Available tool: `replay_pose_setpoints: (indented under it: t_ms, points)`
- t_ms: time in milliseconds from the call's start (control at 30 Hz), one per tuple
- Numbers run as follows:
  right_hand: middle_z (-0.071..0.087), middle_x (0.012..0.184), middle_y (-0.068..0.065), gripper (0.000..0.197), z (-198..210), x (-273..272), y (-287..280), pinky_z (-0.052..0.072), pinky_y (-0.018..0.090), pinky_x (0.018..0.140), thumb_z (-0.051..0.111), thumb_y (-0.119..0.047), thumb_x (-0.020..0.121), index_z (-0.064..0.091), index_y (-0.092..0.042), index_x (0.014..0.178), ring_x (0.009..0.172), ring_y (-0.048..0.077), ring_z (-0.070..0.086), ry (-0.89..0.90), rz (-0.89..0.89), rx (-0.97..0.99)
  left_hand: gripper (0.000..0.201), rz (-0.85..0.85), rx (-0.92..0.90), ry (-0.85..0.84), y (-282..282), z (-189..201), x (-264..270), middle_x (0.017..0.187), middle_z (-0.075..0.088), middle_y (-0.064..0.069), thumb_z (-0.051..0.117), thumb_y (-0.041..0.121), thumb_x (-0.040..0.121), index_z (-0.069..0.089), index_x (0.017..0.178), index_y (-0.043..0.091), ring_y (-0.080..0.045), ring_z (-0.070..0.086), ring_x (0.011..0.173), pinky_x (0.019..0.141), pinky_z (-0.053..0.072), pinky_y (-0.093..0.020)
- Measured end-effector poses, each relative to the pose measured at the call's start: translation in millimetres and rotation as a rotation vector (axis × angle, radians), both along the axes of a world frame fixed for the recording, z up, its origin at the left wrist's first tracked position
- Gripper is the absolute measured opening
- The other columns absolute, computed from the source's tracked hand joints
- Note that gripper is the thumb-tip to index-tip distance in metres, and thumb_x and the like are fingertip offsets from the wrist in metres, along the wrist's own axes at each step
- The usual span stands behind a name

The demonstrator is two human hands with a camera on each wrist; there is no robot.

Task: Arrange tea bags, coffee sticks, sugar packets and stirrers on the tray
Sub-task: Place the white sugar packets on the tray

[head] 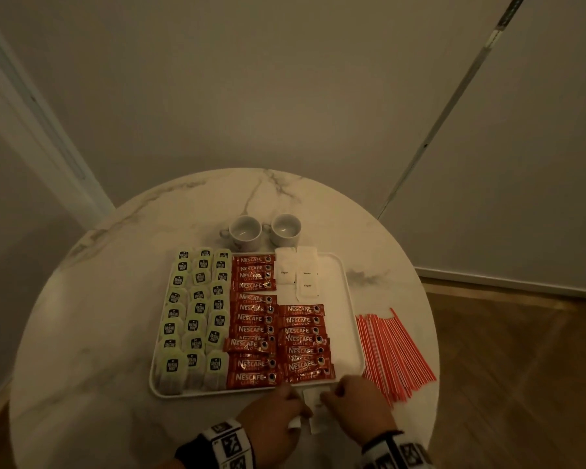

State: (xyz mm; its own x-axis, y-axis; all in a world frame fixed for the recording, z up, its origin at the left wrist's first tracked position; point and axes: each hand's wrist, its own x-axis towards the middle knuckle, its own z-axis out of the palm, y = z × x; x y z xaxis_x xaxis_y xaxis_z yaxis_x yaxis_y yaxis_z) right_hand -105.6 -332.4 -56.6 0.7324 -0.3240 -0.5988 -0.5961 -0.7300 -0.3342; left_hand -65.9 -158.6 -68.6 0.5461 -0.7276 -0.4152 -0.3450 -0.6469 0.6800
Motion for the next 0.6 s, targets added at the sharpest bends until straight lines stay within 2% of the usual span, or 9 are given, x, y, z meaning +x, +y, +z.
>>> replay_pose_setpoints:
  t_ms: [67,100,233,367,433,467,533,600]
  points:
    - [0.065,0.089,-0.004,0.025,-12.0,-10.1,7.7,0.052,0.024,0.08,0.059,-0.044,0.087,0.061,-0.02,0.088,0.083,0.009,0.062,0.022,-0.006,-0.031,0.039,-0.038,0.012,0.015,-2.0,1.6,-1.5,0.138,0.038,0.01,0.053,0.023,0.092,0.056,0.13,0.028,-0.009,0.045,0.125,0.106,0.029,-0.016]
    - [0.064,0.093,-0.003,0.025,-14.4,-12.4,11.0,0.05,0.023,0.08,0.059,-0.044,0.087,0.06,-0.019,0.091,0.085,0.01,0.06,0.017,-0.022,-0.041,0.04,-0.043,0.006,0.021,-2.7,1.8,-2.2,0.139,0.038,0.009,0.053,0.022,0.092,0.056,0.131,0.026,-0.009,0.044,0.126,0.108,0.028,-0.016]
    - [0.055,0.093,-0.007,0.021,-19.8,-15.8,16.9,0.04,0.015,0.069,0.063,-0.034,0.086,0.05,-0.021,0.095,0.085,0.007,0.052,-0.011,-0.138,0.025,0.041,-0.006,-0.021,0.065,-1.7,1.0,-0.8,0.14,0.04,0.008,0.059,0.022,0.089,0.058,0.13,0.021,-0.006,0.042,0.126,0.108,0.027,-0.015]
    - [0.053,0.095,-0.006,0.029,-23.6,-17.1,17.8,0.048,0.022,0.082,0.067,-0.021,0.081,0.044,-0.02,0.098,0.089,0.009,0.054,-0.01,-0.233,0.12,0.042,-0.029,-0.042,0.18,-4.2,7.5,6.9,0.134,0.053,-0.003,0.063,0.017,0.087,0.06,0.128,0.008,-0.014,0.046,0.125,0.095,0.027,-0.007]
    - [0.054,0.101,-0.004,0.036,-23.6,-17.7,18.9,0.048,0.023,0.084,0.068,-0.018,0.078,0.04,-0.022,0.1,0.094,0.012,0.056,-0.016,-0.231,0.137,0.039,0.01,-0.036,0.243,-4.7,7.9,9.7,0.125,0.061,-0.003,0.065,0.015,0.085,0.064,0.123,0.011,-0.012,0.055,0.115,0.094,0.038,-0.012]
    - [0.053,0.103,-0.003,0.037,-23.5,-17.4,19.1,0.047,0.023,0.083,0.068,-0.017,0.077,0.04,-0.022,0.1,0.095,0.012,0.055,-0.022,-0.216,0.138,0.037,0.045,-0.055,0.289,-4.7,7.2,10.9,0.118,0.066,-0.001,0.066,0.012,0.083,0.067,0.12,0.013,-0.009,0.06,0.105,0.094,0.045,-0.018]
    - [0.053,0.105,-0.003,0.033,-23.3,-17.3,17.3,0.044,0.02,0.082,0.066,-0.016,0.076,0.044,-0.021,0.1,0.095,0.011,0.054,-0.033,-0.185,0.141,0.033,0.126,-0.073,0.358,-3.2,5.1,12.0,0.107,0.07,0.002,0.066,0.009,0.082,0.07,0.114,0.013,0.001,0.062,0.09,0.094,0.05,-0.025]
    - [0.053,0.104,-0.001,0.026,-22.3,-18.6,12.7,0.048,0.023,0.082,0.066,-0.016,0.078,0.049,-0.022,0.097,0.092,0.011,0.055,-0.026,-0.17,0.149,0.031,0.153,-0.092,0.39,-2.3,5.2,12.6,0.115,0.066,0.004,0.065,0.011,0.083,0.07,0.113,0.015,0.001,0.06,0.096,0.097,0.048,-0.025]
